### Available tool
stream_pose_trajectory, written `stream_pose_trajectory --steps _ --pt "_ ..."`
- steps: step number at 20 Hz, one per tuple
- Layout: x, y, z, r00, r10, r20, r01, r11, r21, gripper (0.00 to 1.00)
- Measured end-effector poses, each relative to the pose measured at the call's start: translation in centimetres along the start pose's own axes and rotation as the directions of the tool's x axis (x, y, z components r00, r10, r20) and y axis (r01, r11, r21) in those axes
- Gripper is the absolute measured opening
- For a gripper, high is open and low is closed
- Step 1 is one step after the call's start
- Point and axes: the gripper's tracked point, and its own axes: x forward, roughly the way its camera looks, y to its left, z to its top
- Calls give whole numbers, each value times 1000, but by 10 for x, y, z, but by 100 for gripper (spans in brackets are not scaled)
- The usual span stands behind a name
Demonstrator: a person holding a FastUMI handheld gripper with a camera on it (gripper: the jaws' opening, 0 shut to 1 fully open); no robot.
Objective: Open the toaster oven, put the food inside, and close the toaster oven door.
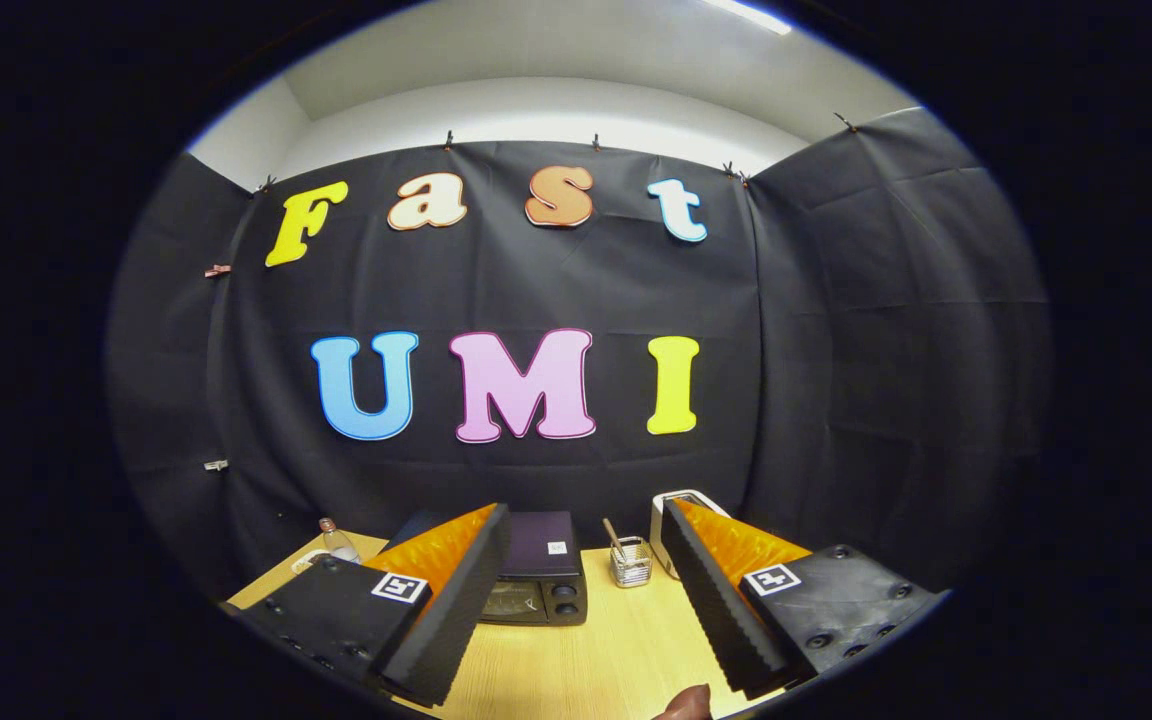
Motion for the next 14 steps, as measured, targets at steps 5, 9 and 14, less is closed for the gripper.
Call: stream_pose_trajectory --steps 5,9,14 --pt "-1 11 -11 998 61 -7 -61 998 -19 99" --pt "0 -2 -12 998 62 -21 -62 998 13 99" --pt "-10 -7 7 999 40 9 -40 999 -4 99"
